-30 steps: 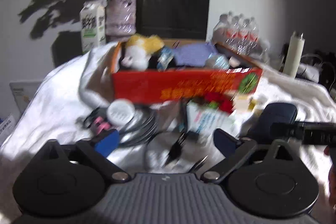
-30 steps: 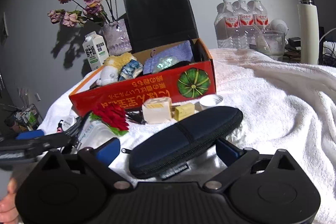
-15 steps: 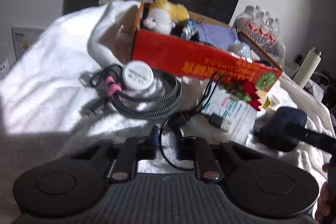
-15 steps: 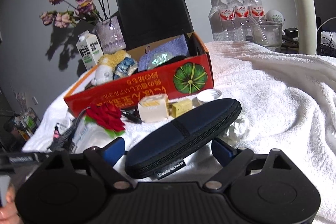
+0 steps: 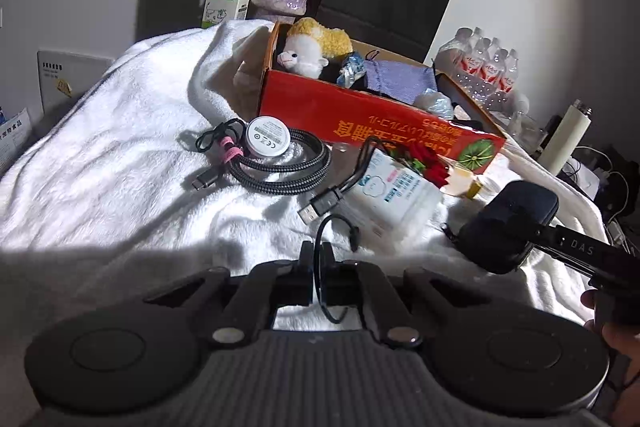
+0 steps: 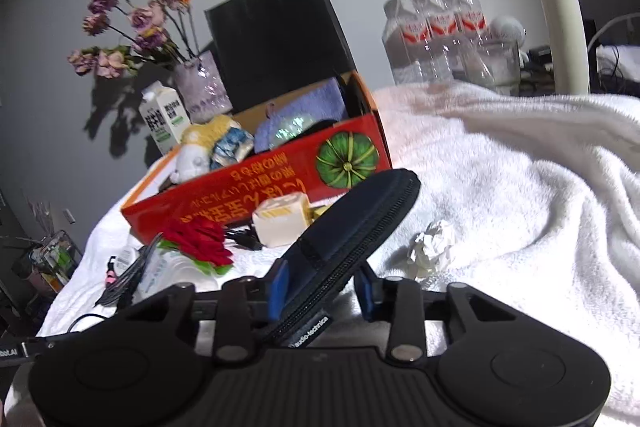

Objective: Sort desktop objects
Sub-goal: 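Carry case and cable into the orange box and open both tools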

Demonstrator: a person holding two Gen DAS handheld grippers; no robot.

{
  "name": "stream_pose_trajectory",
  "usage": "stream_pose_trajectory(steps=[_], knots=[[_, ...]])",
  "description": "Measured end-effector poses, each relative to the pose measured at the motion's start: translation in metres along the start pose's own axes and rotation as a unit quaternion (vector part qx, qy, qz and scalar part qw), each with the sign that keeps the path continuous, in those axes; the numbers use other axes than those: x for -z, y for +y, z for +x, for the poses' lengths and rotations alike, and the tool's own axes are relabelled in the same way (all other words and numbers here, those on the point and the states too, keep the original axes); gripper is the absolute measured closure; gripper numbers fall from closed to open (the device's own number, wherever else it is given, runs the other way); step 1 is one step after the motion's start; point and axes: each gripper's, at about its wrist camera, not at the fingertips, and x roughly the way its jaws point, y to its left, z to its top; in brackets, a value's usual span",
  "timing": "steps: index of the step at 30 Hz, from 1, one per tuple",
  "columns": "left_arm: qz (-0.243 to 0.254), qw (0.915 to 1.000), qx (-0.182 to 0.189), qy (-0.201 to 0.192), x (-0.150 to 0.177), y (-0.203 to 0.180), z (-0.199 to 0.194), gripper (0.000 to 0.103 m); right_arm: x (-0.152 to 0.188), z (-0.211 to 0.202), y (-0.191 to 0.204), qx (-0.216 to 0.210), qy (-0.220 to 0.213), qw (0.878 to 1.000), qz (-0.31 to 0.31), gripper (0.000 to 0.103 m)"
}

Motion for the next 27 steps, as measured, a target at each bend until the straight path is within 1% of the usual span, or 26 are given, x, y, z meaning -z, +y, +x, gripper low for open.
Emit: stream_pose_trajectory(steps=[6,8,10,13,17,20,21,24,27], knots=[[0.011,0.9995,0.008,-0.03,-0.004,-0.013,-0.028,0.099,0.003,-0.039,0.003,-0.012,-0.023,1.0,-0.012,0.079],[0.016,0.9989,0.015,-0.042,-0.006,-0.016,-0.038,0.099,0.002,-0.058,0.003,-0.016,-0.034,0.999,-0.013,0.085],[0.024,0.9979,0.024,-0.055,-0.01,-0.02,-0.046,0.099,0.001,-0.077,0.005,-0.015,-0.043,0.999,-0.024,0.087],[0.032,0.9971,0.029,-0.062,-0.02,-0.024,-0.052,0.1,-0.001,-0.096,0.009,-0.023,-0.053,0.997,-0.042,0.088],[0.043,0.9954,0.042,-0.074,-0.041,-0.029,-0.062,0.099,-0.006,-0.107,0.013,-0.027,-0.059,0.996,-0.055,0.088],[0.078,0.9915,0.027,-0.1,-0.059,-0.041,-0.071,0.1,-0.02,-0.11,0.018,-0.043,-0.061,0.995,-0.07,0.088],[0.089,0.99,0.027,-0.106,-0.065,-0.044,-0.073,0.099,-0.028,-0.112,0.02,-0.046,-0.066,0.994,-0.079,0.088],[0.109,0.9874,0.032,-0.11,-0.088,-0.053,-0.069,0.099,-0.054,-0.115,0.03,-0.039,-0.098,0.988,-0.112,0.088],[0.11,0.9872,0.04,-0.108,-0.123,-0.063,-0.054,0.1,-0.093,-0.105,0.036,-0.041,-0.113,0.984,-0.134,0.088]])
